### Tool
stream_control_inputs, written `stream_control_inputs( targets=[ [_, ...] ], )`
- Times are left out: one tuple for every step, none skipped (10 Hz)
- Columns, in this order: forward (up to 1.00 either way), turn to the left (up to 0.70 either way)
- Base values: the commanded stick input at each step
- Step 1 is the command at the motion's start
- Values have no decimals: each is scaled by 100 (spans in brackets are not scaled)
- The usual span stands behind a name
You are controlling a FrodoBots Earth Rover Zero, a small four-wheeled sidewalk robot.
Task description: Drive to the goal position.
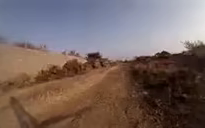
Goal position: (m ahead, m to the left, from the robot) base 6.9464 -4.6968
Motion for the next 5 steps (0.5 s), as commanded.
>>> stream_control_inputs(
  targets=[
    [70,0],
    [70,0],
    [70,0],
    [70,0],
    [70,0]
  ],
)
